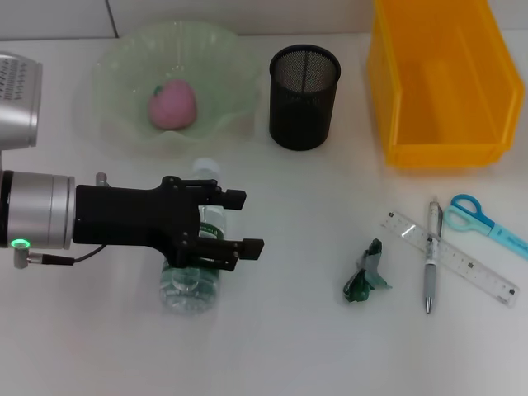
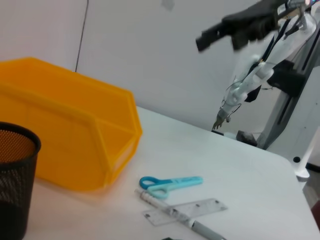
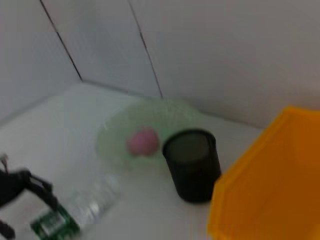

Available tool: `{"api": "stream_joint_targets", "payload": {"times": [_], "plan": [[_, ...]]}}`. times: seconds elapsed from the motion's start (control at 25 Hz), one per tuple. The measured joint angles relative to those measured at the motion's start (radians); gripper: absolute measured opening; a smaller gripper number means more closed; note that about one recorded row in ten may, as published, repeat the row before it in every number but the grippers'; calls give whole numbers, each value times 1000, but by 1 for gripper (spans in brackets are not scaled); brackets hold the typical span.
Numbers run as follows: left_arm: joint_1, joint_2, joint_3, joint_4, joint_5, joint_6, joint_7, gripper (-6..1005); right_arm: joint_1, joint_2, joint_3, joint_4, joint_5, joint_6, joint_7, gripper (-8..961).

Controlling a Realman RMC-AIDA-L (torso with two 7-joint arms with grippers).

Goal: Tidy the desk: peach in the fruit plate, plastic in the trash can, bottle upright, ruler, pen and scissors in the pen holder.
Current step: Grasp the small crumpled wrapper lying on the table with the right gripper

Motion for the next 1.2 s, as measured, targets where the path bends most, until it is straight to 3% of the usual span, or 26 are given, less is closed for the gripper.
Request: {"api": "stream_joint_targets", "payload": {"times": [0.04, 0.08, 0.12, 0.16, 0.2, 0.24, 0.32, 0.4, 0.76, 1.0, 1.2], "plan": [[0, 0, 0, 0, 0, 0, 0, 813, 0, 0, 0, 0, 0, 0, 0, 828], [0, 0, 0, 0, 0, 0, 0, 813, 13, 22, -97, -137, -138, -22, 27, 828], [0, 0, -3, 0, -2, 5, 0, 813, 13, 22, -97, -137, -138, -22, 27, 828], [0, 0, -12, -1, -6, 17, 0, 813, 13, 38, -145, -180, -197, -26, 32, 828], [-1, 0, -20, -1, -8, 23, -2, 813, 6, 79, -242, -254, -308, -25, 33, 828], [-1, 0, -20, -1, -8, 23, -2, 813, 6, 79, -242, -254, -308, -25, 33, 828], [-4, 0, -22, -2, -8, 24, -4, 812, -8, 109, -338, -273, -387, -16, 27, 828], [-7, 0, -22, -2, -9, 25, -5, 812, -39, 121, -461, -244, -417, 23, 25, 828], [-20, 0, -22, -11, -6, 19, -7, 812, -52, 120, -633, -36, -214, 178, -37, 806], [-31, 1, -22, -40, -2, 18, -5, 812, 18, 118, -812, 137, -183, 309, -73, 774], [-32, 1, -20, -42, 1, 18, -5, 812, 52, 120, -912, 204, -182, 370, -80, 748]]}}
